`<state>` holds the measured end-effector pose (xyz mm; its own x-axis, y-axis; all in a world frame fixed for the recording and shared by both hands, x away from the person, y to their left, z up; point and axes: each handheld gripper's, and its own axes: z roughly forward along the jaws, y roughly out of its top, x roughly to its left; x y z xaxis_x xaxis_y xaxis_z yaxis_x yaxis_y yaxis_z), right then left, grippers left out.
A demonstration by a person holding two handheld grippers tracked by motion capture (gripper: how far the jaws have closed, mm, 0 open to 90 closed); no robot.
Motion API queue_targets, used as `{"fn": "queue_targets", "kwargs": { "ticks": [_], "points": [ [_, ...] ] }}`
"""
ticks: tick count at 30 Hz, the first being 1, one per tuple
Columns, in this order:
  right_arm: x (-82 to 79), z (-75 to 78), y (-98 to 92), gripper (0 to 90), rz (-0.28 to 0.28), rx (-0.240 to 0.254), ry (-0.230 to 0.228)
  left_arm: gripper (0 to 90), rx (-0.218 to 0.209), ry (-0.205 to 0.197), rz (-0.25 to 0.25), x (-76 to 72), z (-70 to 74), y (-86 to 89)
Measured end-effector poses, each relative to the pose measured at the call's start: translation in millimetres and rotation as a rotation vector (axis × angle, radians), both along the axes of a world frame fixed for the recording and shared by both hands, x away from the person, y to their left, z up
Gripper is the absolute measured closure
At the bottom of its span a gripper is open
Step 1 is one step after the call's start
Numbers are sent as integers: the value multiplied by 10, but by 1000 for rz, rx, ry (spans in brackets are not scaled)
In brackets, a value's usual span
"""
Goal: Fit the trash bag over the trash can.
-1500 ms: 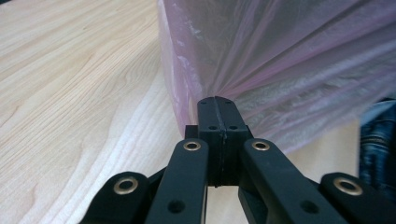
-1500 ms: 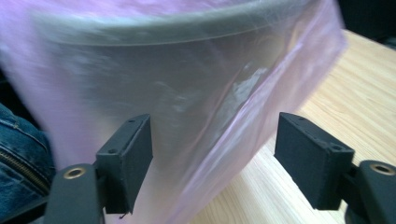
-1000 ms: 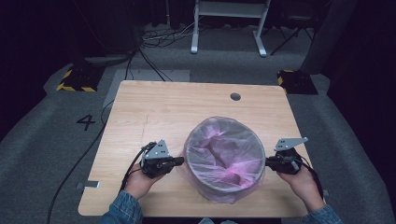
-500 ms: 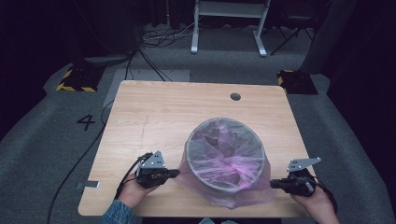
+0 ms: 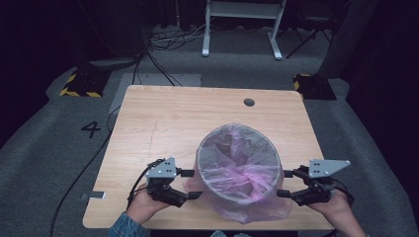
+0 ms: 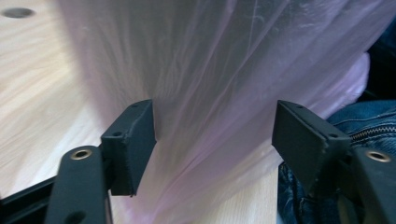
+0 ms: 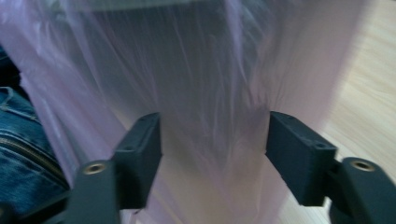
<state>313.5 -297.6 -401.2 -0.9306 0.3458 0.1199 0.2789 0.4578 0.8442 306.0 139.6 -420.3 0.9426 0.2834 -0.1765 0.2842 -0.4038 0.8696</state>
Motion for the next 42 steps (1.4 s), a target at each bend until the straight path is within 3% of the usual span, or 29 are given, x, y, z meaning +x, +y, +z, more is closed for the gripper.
{"fn": "queue_targets", "kwargs": {
  "ticks": [2, 5, 6, 8, 10, 12, 14, 16, 17, 19, 21, 25, 28, 30, 32, 35, 38, 39, 40, 42],
  "points": [
    [48, -4, 91, 448, 28, -15, 23, 282, 23, -32, -9, -47, 11, -94],
    [61, -2, 117, 694, 37, -30, 26, 339, 20, -61, 33, -71, 41, -100],
    [61, 4, 104, 769, 37, -26, 29, 411, 9, -62, 47, -66, 49, -71],
    [45, 30, 67, 886, 20, -10, 15, 664, -1, -65, 79, -49, 62, -21],
    [35, 52, 33, 897, 0, -1, 4, 835, 22, -76, 129, -50, 69, -8],
    [39, 66, -5, 897, -25, 7, 1, 893, 46, -92, 160, -48, 64, -14],
    [47, 82, -62, 897, -47, 37, 0, 898, 79, -91, 171, -28, 36, -20],
    [52, 94, -117, 897, -55, 88, 7, 899, 149, -82, 197, 18, -48, -18],
    [47, 99, -135, 898, -56, 111, 7, 899, 151, -62, 202, 40, -89, -3],
    [37, 96, -134, 899, -63, 112, 0, 899, 143, -37, 217, 74, -145, 34],
    [52, 65, -117, 900, -91, 74, -4, 898, 115, -32, 221, 82, -156, 63],
    [185, -154, -110, 900, -144, 31, 66, 897, 70, -60, 217, 66, -88, 52],
    [286, -380, -114, 900, -193, -36, 124, 897, 88, -64, 215, 87, -87, 18],
    [314, -486, -131, 900, -218, -80, 151, 898, 130, -50, 210, 118, -148, 18],
    [306, -557, -173, 900, -228, -84, 179, 898, 168, -14, 220, 141, -257, 62],
    [237, -632, -221, 900, -234, -119, 204, 898, 162, 47, 206, 141, -362, 131],
    [148, -678, -244, 898, -229, -190, 222, 896, 207, 79, 194, 102, -405, 178],
    [122, -674, -255, 881, -213, -199, 223, 868, 198, 78, 202, 89, -394, 195],
    [102, -659, -265, 790, -205, -196, 207, 733, 161, 74, 205, 76, -356, 224],
    [41, -548, -288, 538, -170, -128, 147, 493, 74, 62, 197, 38, -253, 248]
  ]
}}
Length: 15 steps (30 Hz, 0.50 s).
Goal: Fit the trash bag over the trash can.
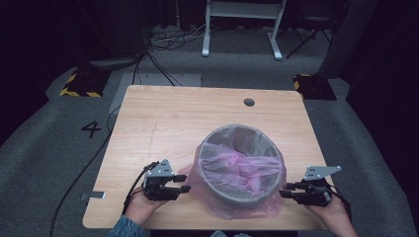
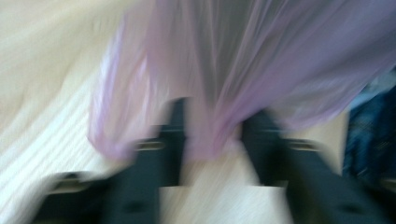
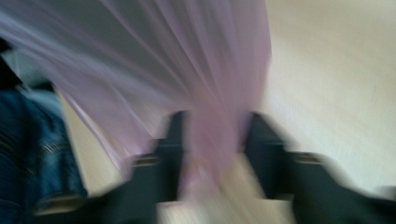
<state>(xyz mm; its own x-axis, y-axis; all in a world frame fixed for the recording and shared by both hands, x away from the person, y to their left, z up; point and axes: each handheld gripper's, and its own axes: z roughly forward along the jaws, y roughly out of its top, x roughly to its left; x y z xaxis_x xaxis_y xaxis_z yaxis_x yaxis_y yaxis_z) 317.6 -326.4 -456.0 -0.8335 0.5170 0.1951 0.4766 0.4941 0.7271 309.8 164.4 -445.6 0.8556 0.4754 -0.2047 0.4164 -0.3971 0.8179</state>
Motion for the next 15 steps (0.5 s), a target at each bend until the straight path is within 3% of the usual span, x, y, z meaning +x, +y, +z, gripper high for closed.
{"fn": "queue_targets", "kwargs": {
  "ticks": [1, 2, 3, 5, 7, 9, 11, 15],
  "points": [
    [-23, 72, 0, 434, 5, 30, -34, 419, -42, -35, -14, -26, 75, -6],
    [-42, 172, 15, 354, 14, 60, -80, 379, -57, -52, -22, -40, 122, -19],
    [-51, 231, 29, 342, 19, 75, -108, 382, -63, -74, -41, -51, 181, -51],
    [-46, 377, 84, 453, 49, 104, -158, 477, -58, -108, -82, -73, 278, -131],
    [-23, 479, 144, 724, 78, 106, -190, 706, -65, -130, -117, -71, 322, -190],
    [29, 520, 202, 891, 74, 106, -172, 871, -28, -135, -109, -47, 301, -233],
    [83, 490, 257, 899, 69, 92, -145, 893, 13, -109, -94, 9, 231, -255],
    [212, 234, 387, 900, 68, -2, -71, 895, 63, -82, -58, 72, 108, -277]
  ]
}}
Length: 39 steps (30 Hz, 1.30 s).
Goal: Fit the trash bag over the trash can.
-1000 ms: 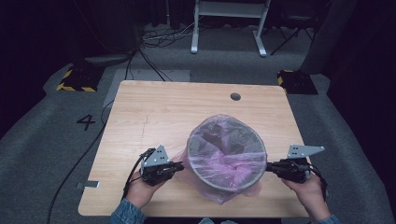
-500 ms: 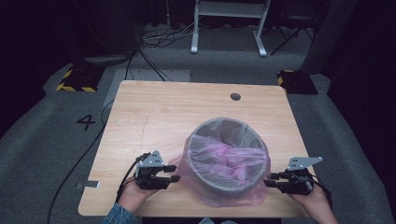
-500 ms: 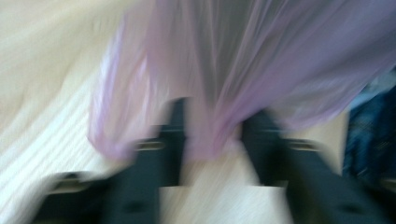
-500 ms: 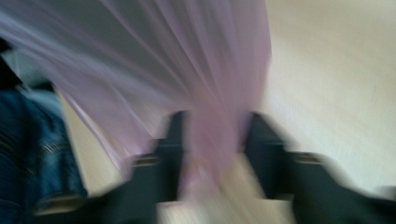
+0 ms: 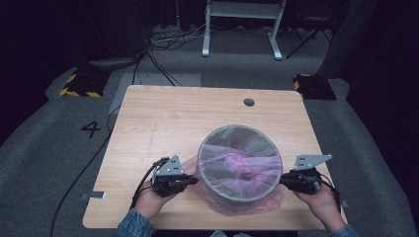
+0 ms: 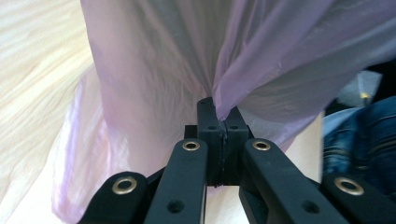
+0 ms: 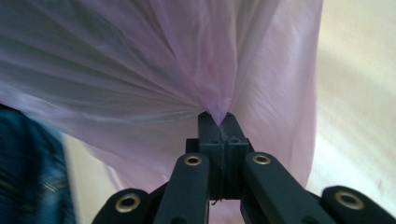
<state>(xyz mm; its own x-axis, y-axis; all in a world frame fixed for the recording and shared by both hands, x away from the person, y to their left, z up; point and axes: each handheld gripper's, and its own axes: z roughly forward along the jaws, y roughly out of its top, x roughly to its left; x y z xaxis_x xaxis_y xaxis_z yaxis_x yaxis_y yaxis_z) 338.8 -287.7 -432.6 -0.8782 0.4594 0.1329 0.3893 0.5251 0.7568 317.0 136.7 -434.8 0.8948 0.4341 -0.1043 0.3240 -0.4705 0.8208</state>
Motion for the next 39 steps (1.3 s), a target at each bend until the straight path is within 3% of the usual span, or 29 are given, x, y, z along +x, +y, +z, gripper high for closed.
{"fn": "queue_targets", "kwargs": {
  "ticks": [2, 5, 9, 13, 14, 16, 19, 22, 24, 26, 29, 31, 32, 33, 34, 36, 39],
  "points": [
    [38, -154, 39, 900, 0, -42, 27, 895, 44, 12, 9, 19, -78, -33],
    [52, -319, 74, 900, -1, -79, 52, 895, 154, 15, 33, 66, -214, -104],
    [58, -416, 71, 900, -13, -73, 80, 896, 152, 73, 11, 104, -312, -113],
    [30, -411, 51, 894, -4, -77, 93, 894, 150, 64, 11, 74, -311, -67],
    [14, -388, 35, 860, -2, -75, 82, 883, 139, 58, 22, 60, -312, -37],
    [-34, -314, -9, 631, -6, -29, 34, 864, 133, 60, 33, 55, -324, 17],
    [-97, -160, -90, 497, 11, 58, -17, 894, 160, 66, 65, 74, -361, 32],
    [-122, -23, -89, 636, 36, 88, -58, 895, 180, 75, 80, 124, -406, 2],
    [-102, 12, -44, 817, 55, 89, -53, 896, 192, 75, 86, 149, -444, -24],
    [-62, -23, 10, 898, 44, 72, -22, 896, 163, 86, 84, 169, -476, -41],
    [-3, -102, 1, 900, 12, 144, 39, 896, 158, 89, 79, 181, -488, -52],
    [11, -125, -33, 891, 8, 163, 40, 893, 150, 87, 89, 176, -489, -37],
    [5, -126, -42, 808, 0, 153, 33, 861, 130, 78, 113, 166, -487, -8],
    [-8, -138, -50, 644, -26, 124, 7, 734, 112, 74, 120, 163, -483, 19],
    [-13, -148, -60, 567, -27, 124, -1, 628, 76, 78, 125, 158, -463, 74],
    [-44, -149, -129, 494, -11, 130, 1, 473, 29, 59, 128, 124, -401, 179],
    [-98, -92, -248, 386, -12, 127, -40, 417, -59, 9, 136, 39, -290, 346]
  ]
}}
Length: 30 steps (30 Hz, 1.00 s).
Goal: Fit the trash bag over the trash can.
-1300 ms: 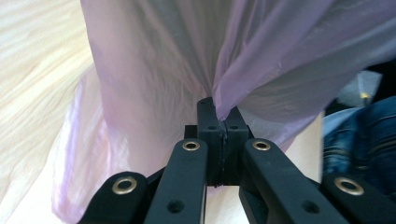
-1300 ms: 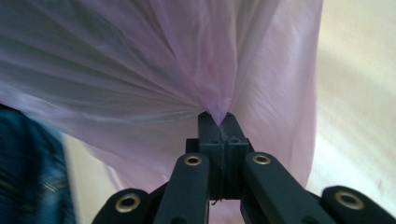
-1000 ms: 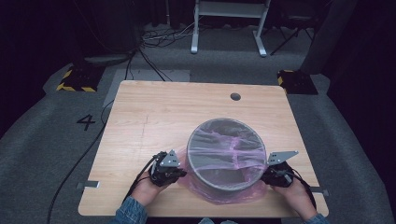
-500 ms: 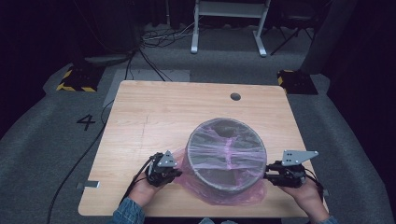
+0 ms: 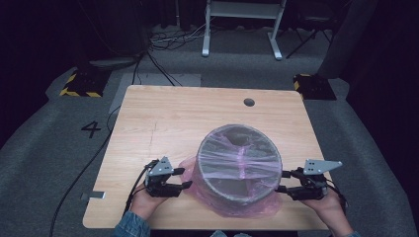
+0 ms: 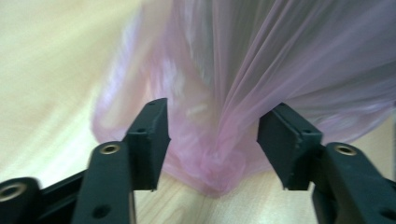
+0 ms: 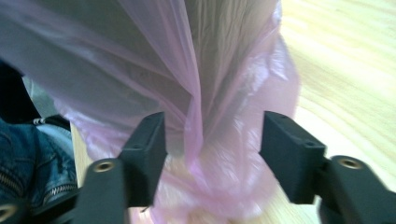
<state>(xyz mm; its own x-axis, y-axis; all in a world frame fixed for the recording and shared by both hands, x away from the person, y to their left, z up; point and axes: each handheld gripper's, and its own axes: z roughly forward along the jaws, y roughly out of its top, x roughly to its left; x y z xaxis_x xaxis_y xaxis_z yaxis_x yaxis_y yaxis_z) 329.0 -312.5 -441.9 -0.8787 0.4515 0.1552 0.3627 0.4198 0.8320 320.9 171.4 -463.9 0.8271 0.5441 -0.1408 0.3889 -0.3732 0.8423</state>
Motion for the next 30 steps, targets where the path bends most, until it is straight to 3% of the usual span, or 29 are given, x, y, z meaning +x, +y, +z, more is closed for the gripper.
{"fn": "queue_targets", "kwargs": {
  "ticks": [2, 4, 7, 8, 10, 14, 17, 20, 24, 26, 30],
  "points": [
    [-37, 68, -68, 326, -29, -20, -33, 394, -37, -32, 17, -44, 59, 98],
    [-82, 153, -124, 362, -49, -23, -71, 387, -58, -53, 51, -67, 84, 181],
    [-134, 271, -194, 366, -59, 8, -90, 382, -116, -34, 62, -60, 71, 279],
    [-147, 326, -203, 354, -63, 4, -107, 380, -114, -33, 68, -58, 67, 300],
    [-175, 436, -204, 288, -85, -14, -146, 379, -66, -39, 107, -60, 63, 323],
    [-135, 642, -209, 216, -154, -4, -102, 379, 20, -27, 199, -51, 3, 382],
    [-68, 767, -216, 218, -229, -49, -44, 384, 74, -12, 260, -35, -70, 455],
    [-4, 872, -207, 157, -249, -56, -26, 389, 76, 30, 315, -6, -138, 524],
    [79, 1005, -129, 151, -269, -61, -19, 392, 118, 49, 352, 33, -195, 570],
    [102, 1079, -58, 144, -263, -58, -23, 393, 142, 57, 367, 48, -217, 584],
    [112, 1220, 110, 142, -162, -91, -74, 394, 184, 71, 392, 83, -268, 610]
  ]
}}
